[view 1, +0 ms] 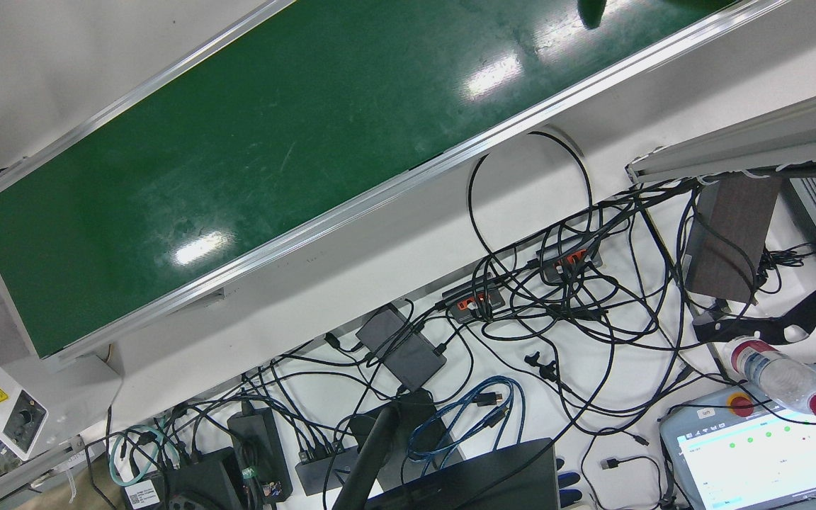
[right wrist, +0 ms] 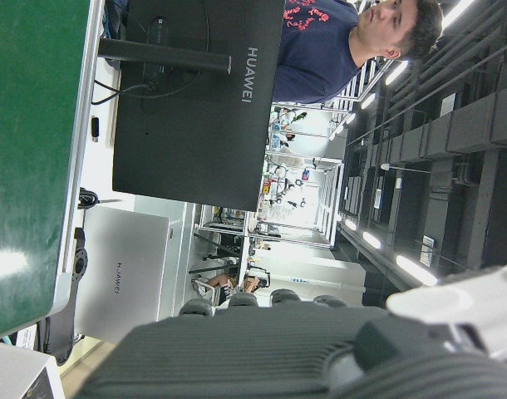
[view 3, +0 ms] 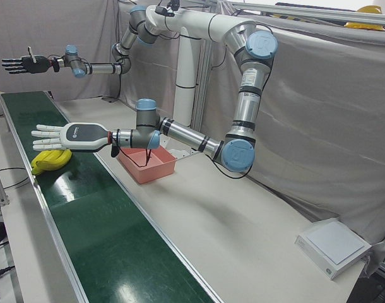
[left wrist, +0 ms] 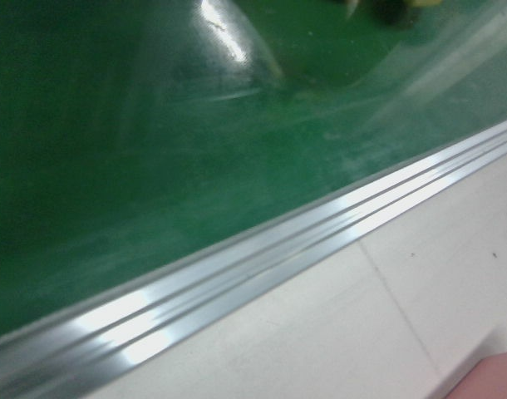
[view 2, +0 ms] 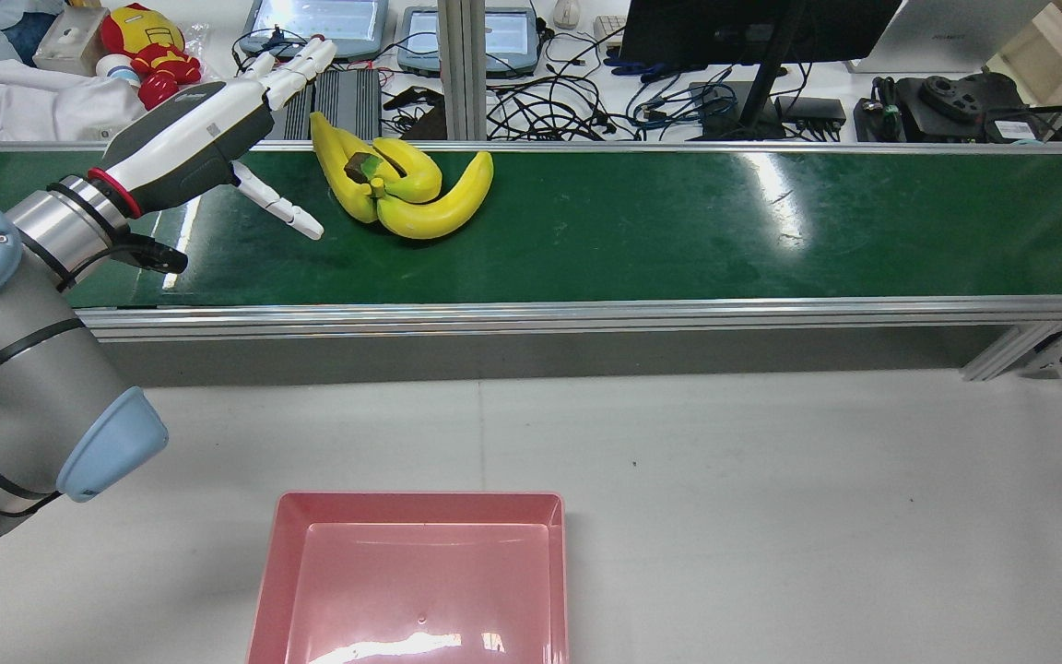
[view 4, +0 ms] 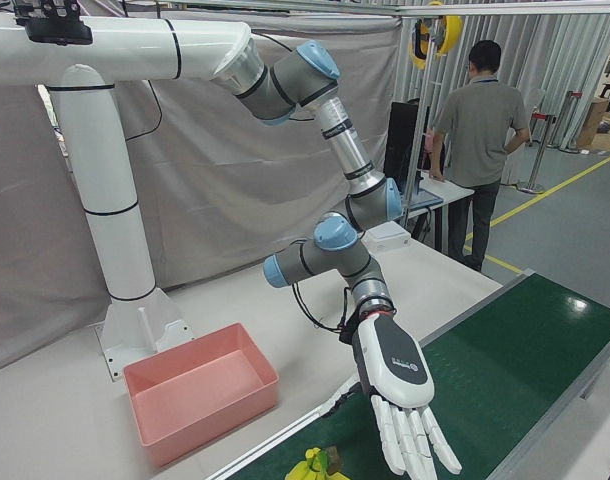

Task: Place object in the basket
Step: 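Move the left hand over the conveyor toward the bananas, then close the left hand's fingers around the banana bunch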

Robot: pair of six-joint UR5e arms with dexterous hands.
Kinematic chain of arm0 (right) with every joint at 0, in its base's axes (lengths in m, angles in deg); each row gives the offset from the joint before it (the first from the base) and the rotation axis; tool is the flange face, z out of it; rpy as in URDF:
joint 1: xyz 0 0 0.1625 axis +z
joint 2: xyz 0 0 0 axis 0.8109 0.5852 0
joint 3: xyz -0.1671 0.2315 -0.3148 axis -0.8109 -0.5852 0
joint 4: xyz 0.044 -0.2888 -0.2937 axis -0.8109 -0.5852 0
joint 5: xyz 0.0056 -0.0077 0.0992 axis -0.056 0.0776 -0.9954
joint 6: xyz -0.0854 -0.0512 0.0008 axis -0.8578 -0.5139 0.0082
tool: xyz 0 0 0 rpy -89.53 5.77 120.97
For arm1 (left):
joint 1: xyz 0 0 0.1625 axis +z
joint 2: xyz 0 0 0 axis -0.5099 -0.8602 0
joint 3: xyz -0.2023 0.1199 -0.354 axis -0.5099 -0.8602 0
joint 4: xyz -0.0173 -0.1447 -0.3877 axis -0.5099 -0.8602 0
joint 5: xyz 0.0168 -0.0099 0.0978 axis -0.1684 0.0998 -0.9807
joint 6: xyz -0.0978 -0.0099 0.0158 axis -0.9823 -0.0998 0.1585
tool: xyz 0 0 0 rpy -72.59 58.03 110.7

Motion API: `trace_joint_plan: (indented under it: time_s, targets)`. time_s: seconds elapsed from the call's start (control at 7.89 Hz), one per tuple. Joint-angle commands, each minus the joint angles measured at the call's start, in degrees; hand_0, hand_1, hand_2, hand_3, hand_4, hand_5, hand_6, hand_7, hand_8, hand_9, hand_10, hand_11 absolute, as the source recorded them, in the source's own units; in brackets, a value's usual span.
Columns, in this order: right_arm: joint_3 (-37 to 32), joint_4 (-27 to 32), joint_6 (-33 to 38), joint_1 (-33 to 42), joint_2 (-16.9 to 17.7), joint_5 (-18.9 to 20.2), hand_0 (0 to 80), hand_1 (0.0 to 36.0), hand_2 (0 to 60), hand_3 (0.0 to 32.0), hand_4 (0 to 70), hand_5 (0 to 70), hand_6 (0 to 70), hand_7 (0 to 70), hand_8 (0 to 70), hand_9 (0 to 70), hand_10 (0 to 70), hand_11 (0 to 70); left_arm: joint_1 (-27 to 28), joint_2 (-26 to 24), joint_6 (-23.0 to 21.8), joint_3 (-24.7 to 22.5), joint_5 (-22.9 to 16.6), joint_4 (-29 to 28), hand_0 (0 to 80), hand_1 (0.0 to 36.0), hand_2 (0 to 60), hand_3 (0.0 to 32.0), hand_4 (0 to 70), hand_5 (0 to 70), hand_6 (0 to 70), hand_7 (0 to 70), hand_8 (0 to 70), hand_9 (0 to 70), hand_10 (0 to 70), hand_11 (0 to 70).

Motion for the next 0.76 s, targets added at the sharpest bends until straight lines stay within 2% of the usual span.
trace_joint_plan:
  time_s: [0.0, 0.25, 0.63]
  targets:
    - [0.0, 0.0, 0.0, 0.0, 0.0, 0.0, 0.0, 0.0, 0.0, 0.0, 0.0, 0.0, 0.0, 0.0, 0.0, 0.0, 0.0, 0.0, 0.1, -0.5, 0.1, 5.1, 0.2, -3.1, 50.7, 17.1, 5.6, 4.0, 0.5, 0.0, 0.0, 1.5, 6.2, 7.4, 0.0, 0.1]
    - [0.0, 0.0, 0.0, 0.0, 0.0, 0.0, 0.0, 0.0, 0.0, 0.0, 0.0, 0.0, 0.0, 0.0, 0.0, 0.0, 0.0, 0.0, 0.8, -0.7, 0.1, 6.6, 0.2, -4.4, 50.7, 17.2, 6.1, 3.8, 1.2, 0.0, 0.0, 1.6, 6.0, 7.6, 0.0, 0.3]
    - [0.0, 0.0, 0.0, 0.0, 0.0, 0.0, 0.0, 0.0, 0.0, 0.0, 0.0, 0.0, 0.0, 0.0, 0.0, 0.0, 0.0, 0.0, 1.7, -2.3, 0.2, 7.3, 0.1, -4.6, 50.8, 17.0, 5.9, 1.6, 2.9, 0.0, 0.0, 1.9, 6.4, 7.7, 0.0, 0.1]
